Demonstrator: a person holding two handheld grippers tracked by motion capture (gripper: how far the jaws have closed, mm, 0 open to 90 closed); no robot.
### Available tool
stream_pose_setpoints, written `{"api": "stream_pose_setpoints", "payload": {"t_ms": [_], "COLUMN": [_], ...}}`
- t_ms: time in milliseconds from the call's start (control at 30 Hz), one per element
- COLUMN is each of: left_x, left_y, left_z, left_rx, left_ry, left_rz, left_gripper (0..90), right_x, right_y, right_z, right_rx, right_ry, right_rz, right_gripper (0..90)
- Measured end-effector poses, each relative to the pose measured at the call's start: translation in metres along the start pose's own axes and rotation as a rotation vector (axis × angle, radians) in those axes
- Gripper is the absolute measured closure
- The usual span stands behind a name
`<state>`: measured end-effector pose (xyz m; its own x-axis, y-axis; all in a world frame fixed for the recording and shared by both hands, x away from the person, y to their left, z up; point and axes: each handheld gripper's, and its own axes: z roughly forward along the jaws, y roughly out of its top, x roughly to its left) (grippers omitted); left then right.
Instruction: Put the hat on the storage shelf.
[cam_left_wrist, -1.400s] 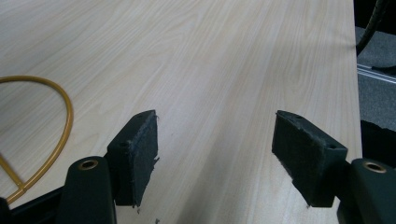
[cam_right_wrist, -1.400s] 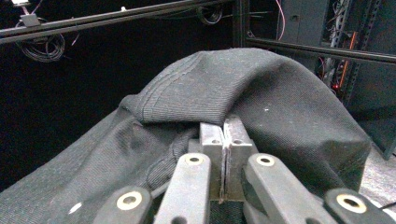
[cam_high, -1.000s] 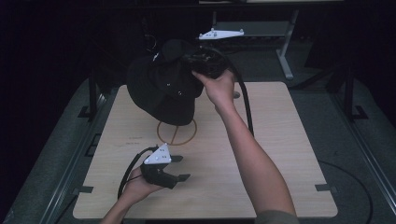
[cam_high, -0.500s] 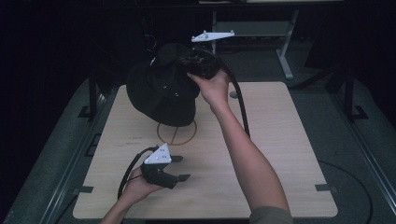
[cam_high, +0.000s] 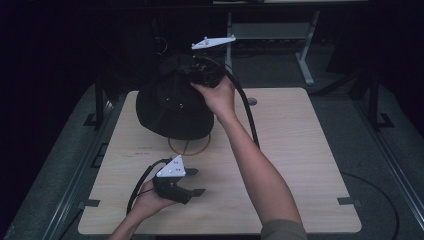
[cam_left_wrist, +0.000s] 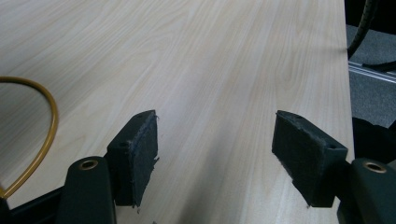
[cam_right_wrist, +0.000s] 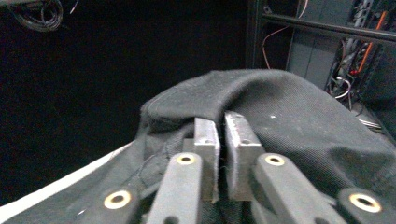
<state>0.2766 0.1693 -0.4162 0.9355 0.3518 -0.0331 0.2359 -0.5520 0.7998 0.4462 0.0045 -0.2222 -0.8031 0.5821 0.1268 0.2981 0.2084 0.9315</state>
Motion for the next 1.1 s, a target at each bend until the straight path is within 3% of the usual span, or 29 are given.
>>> {"api": "stream_pose_setpoints", "payload": {"t_ms": [133,200,433,1100], "left_x": [-0.001,-0.001,-0.002,0.002], "left_y": [0.0,0.0,0.0,-0.004], "left_z": [0.0,0.0,0.0,0.002], "left_rx": [0.003,0.004,0.002,-0.012], "left_ry": [-0.006,-0.007,-0.006,0.005], "left_rz": [0.002,0.001,-0.002,-0.035], "left_gripper": [30.7,30.7,30.6,29.0], "right_x": [0.003,0.002,0.0,-0.031], "right_y": [-0.003,-0.005,-0.006,-0.037], "right_z": [0.009,0.009,-0.001,-0.049], "right_rx": [0.053,0.029,0.034,0.024], "right_ry": [0.023,0.042,0.042,0.0], "right_rz": [-0.023,-0.003,-0.005,0.063], "right_gripper": [63.6,59.0,54.3,36.3]}}
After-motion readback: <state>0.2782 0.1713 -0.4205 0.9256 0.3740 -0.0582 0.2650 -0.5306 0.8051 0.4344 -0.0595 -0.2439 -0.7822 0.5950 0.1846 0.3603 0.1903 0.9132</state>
